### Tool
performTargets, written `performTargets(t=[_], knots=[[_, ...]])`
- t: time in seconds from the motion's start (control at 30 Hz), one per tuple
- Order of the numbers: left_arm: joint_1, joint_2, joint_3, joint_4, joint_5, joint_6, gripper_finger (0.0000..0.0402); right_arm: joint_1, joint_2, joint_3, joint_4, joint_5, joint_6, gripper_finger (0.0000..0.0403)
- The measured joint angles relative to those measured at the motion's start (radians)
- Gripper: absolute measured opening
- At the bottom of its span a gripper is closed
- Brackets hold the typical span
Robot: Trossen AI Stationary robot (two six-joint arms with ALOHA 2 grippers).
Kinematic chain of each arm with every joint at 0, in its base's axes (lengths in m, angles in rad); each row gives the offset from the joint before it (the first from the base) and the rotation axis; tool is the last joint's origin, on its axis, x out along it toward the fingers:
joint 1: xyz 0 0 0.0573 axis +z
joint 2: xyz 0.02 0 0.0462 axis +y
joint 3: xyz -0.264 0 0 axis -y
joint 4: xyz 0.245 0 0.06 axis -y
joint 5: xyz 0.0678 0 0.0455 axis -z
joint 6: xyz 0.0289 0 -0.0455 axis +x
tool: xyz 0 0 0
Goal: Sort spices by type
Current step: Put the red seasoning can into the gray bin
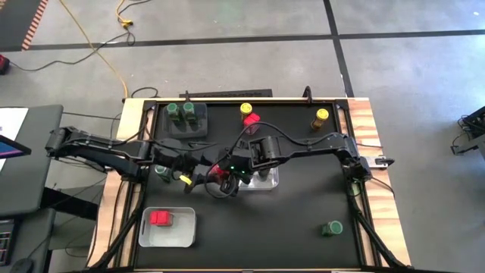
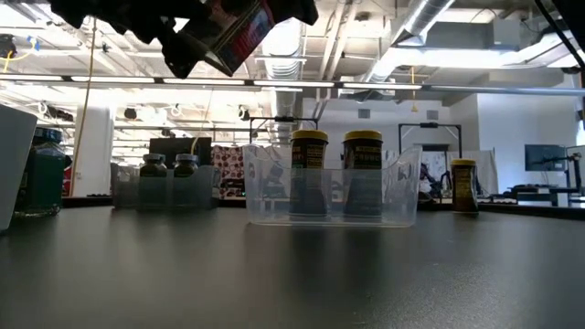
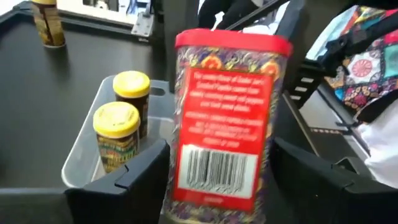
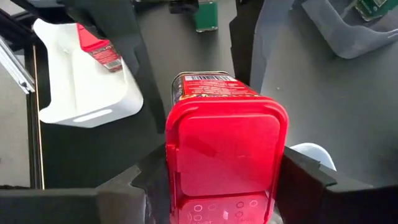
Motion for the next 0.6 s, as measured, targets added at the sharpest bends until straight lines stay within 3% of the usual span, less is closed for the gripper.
performTargets(t=[0.37,0.6], knots=[[0.0,0.014,0.0,0.003,0.028,-0.021,0.0191,-0.01,-0.008,-0.001,0.004,-0.034,-0.034,0.0238],[0.0,0.014,0.0,0.009,0.027,-0.021,0.0194,-0.013,-0.01,-0.001,0.003,-0.04,-0.031,0.024]])
